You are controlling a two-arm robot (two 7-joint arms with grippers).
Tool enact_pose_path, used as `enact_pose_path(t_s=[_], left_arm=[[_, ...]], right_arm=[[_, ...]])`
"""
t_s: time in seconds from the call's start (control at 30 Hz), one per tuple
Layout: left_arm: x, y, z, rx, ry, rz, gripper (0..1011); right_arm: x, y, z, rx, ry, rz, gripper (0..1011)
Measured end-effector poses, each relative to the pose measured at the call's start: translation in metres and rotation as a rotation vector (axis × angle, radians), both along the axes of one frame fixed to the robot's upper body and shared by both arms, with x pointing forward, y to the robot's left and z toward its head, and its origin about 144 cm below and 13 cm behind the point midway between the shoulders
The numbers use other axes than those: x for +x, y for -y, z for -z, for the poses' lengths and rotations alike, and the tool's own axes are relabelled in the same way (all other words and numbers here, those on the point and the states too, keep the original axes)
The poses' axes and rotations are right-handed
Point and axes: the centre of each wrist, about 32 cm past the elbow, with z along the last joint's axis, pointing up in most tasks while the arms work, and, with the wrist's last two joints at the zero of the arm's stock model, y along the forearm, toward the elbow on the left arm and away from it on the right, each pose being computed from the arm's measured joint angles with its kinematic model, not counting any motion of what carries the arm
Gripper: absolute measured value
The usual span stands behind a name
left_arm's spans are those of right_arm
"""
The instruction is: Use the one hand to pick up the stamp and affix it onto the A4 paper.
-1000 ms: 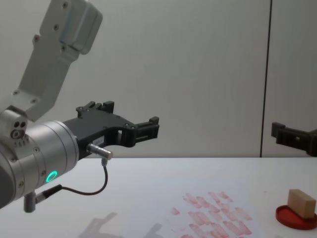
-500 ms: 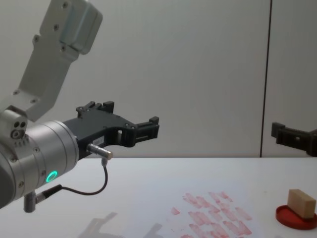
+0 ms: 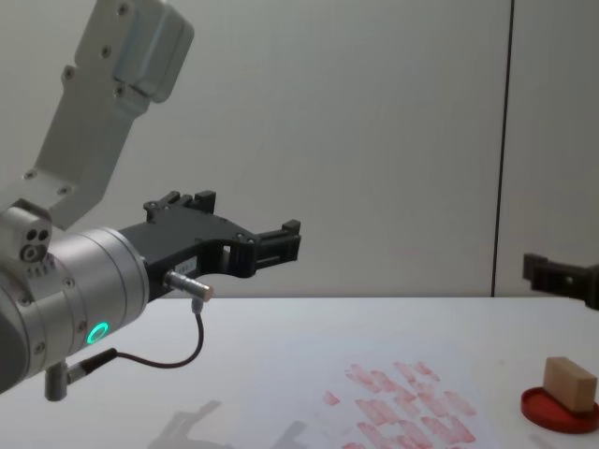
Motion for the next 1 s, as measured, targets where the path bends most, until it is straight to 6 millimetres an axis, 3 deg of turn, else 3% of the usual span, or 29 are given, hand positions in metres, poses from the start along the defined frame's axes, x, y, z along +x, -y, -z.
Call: enact_pose_path(t_s=[0.9,1.0], left_arm=[[0.0,0.0,0.0,0.0,0.0,0.0,993],[0.0,0.0,0.0,0.0,0.0,0.0,993]], right_arm=[[0.036,0.017,0.02,0.029,-0.23,0.036,1001],[0.041,0.016,0.023,0.028,-0.243,0.03,948]])
